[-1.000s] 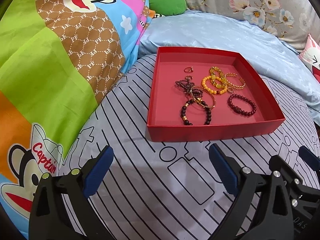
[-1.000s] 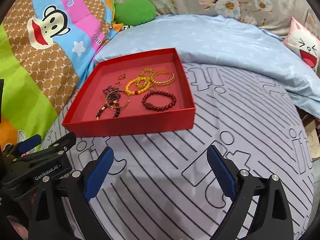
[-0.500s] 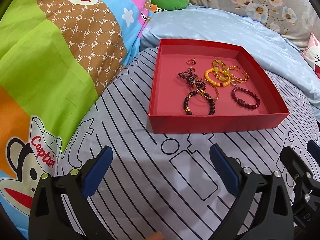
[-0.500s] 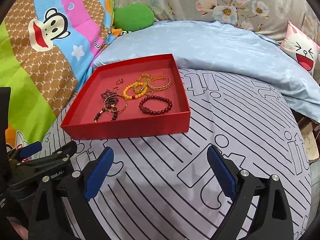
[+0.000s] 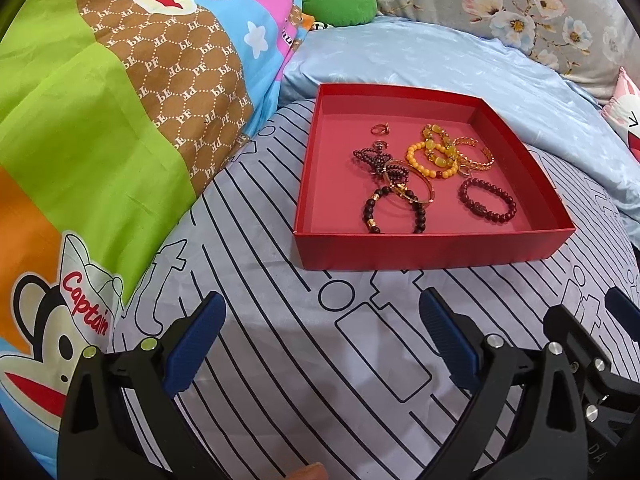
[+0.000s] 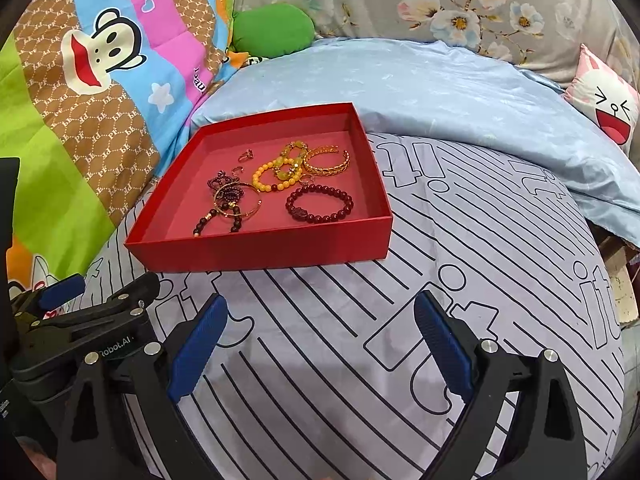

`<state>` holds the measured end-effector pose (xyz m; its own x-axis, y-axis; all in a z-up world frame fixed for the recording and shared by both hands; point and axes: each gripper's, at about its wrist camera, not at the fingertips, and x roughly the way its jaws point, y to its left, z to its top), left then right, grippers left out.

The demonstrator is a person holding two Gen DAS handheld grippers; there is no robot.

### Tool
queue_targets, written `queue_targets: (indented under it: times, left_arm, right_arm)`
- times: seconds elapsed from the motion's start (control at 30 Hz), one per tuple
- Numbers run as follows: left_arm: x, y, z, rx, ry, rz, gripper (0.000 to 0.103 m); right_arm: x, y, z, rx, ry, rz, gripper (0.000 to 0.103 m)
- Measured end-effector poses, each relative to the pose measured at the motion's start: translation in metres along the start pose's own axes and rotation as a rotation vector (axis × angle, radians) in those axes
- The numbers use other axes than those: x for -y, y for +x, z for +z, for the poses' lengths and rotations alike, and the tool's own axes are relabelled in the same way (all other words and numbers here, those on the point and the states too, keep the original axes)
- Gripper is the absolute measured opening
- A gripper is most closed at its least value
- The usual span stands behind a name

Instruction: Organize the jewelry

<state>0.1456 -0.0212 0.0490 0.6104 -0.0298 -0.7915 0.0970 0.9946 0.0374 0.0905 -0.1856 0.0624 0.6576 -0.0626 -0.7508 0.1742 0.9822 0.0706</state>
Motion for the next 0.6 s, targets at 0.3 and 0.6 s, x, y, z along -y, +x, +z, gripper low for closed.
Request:
queue_targets:
  times: [0.3,0.6]
  left_arm:
    - [0.0024,-0.0016,0.0001,0.006,-0.001,0.006,0.093]
    - [0.0007,-0.0008,-0.0014,-0.002,-0.008,0.010,0.093]
  right_arm:
    - [-0.0001,0.0005,0.0000,0.000,-0.001,-0.004,0.091]
    - [-0.0008,0.0007,-0.0001,-0.001,-0.003,-0.006,0.091]
